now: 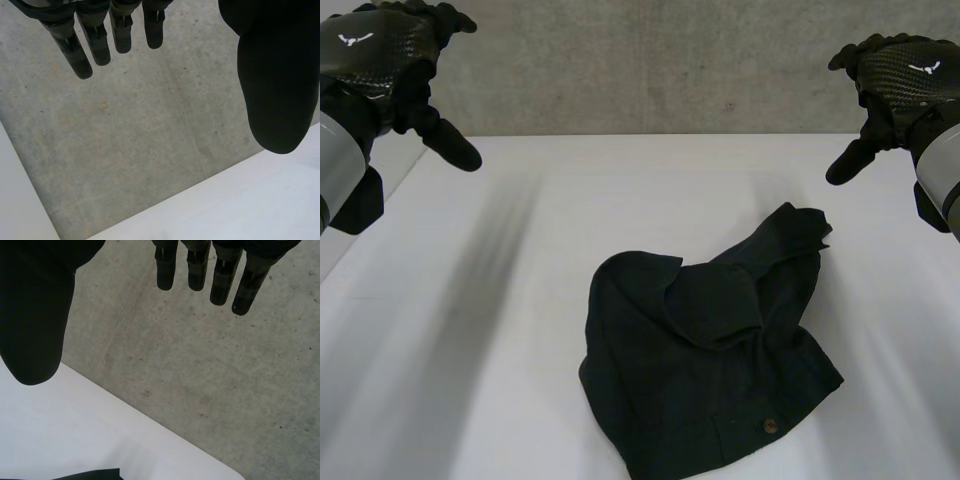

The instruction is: Fold the shorts.

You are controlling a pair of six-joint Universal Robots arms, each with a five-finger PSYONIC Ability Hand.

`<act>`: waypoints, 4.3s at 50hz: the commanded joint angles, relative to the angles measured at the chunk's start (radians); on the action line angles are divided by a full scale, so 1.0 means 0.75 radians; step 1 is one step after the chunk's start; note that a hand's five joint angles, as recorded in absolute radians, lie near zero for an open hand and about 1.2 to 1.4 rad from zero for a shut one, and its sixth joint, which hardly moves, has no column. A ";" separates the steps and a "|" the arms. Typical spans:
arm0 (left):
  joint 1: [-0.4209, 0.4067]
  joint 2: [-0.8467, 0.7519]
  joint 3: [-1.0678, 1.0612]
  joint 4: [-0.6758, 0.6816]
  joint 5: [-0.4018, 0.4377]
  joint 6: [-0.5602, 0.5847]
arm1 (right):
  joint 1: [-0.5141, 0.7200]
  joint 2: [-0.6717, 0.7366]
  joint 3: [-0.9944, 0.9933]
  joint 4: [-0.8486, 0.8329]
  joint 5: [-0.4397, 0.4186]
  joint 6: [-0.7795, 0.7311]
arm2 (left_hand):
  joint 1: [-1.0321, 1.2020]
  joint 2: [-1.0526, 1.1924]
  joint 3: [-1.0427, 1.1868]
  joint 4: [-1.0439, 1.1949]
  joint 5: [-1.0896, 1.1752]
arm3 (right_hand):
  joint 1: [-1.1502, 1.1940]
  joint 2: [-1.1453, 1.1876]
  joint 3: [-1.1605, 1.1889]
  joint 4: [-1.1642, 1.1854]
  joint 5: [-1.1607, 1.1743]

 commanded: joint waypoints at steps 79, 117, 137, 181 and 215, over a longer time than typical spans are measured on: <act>-0.324 -0.518 -0.293 0.185 -0.514 -0.257 | 0.109 0.744 -0.442 -0.220 -0.047 -0.746 | -0.023 -0.034 -0.049 -0.042 -0.060 | -0.040 -0.068 -0.048 -0.080 -0.092; -0.031 -0.342 -0.867 0.564 0.210 0.563 | -0.092 0.167 0.855 -0.359 -0.540 -0.528 | 0.476 0.465 0.450 0.457 0.438 | 0.482 0.454 0.474 0.442 0.431; -0.025 -0.611 -0.728 0.654 0.095 0.573 | -0.084 0.302 0.810 -0.526 -0.507 -0.534 | 0.331 0.319 0.305 0.311 0.293 | 1.589 1.561 1.581 1.549 1.537; -0.023 -0.205 -0.659 0.582 0.095 0.553 | -0.086 -0.011 0.661 -0.290 -0.381 -0.573 | 1.606 1.595 1.580 1.587 1.569 | 1.589 1.561 1.581 1.549 1.537; 0.014 -0.413 -0.268 0.429 0.001 0.395 | 0.106 0.396 -0.207 0.341 -0.188 -0.552 | 1.606 1.595 1.580 1.587 1.569 | 1.589 1.561 1.581 1.549 1.537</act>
